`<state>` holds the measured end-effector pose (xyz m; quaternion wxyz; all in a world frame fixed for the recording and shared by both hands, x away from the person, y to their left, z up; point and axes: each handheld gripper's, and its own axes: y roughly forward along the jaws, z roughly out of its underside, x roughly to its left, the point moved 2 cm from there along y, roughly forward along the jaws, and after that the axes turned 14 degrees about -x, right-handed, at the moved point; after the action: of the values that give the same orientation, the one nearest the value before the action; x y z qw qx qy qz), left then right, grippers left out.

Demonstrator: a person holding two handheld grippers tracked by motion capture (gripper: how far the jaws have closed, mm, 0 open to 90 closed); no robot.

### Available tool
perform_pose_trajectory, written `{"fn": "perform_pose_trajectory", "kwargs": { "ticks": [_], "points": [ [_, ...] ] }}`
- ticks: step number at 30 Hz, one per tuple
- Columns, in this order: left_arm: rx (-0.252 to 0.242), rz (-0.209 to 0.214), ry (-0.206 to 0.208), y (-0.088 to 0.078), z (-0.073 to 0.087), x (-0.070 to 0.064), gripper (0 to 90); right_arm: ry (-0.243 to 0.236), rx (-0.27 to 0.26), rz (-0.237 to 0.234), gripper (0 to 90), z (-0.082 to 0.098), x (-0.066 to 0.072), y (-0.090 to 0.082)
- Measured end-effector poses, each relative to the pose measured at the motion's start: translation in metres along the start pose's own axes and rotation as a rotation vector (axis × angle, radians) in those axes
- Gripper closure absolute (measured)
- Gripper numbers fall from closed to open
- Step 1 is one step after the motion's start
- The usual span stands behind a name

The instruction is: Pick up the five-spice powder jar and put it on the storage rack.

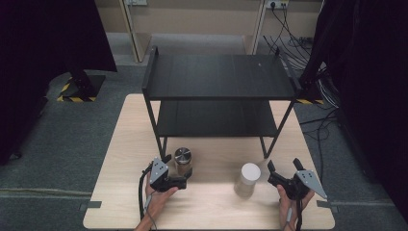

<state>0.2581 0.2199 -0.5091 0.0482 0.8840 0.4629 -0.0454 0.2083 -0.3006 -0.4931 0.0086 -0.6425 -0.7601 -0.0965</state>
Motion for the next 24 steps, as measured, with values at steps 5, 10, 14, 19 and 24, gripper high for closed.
{"fn": "perform_pose_trajectory", "kwargs": {
  "ticks": [5,10,14,19,24],
  "points": [
    [0.0,-0.001,-0.001,0.0001,-0.0001,0.0,0.3,0.001,0.0,0.001,0.9,0.0001,-0.0001,0.0],
    [0.002,-0.001,0.001,0.0003,-0.0003,-0.0002,0.4,0.002,0.001,0.001,0.9,0.0001,-0.0001,0.0001],
    [0.003,0.0,-0.001,0.0004,-0.0004,0.0001,0.6,0.004,0.001,0.001,0.9,0.0001,-0.0004,0.0001],
    [0.003,-0.001,-0.008,0.0006,-0.0004,0.0008,0.6,0.004,0.0,0.0,0.8,0.0003,-0.0003,0.0001],
    [0.002,0.002,-0.007,0.0012,-0.0003,0.0006,0.6,0.006,0.002,-0.001,0.9,0.0002,-0.0004,0.0003]
  ]
}}
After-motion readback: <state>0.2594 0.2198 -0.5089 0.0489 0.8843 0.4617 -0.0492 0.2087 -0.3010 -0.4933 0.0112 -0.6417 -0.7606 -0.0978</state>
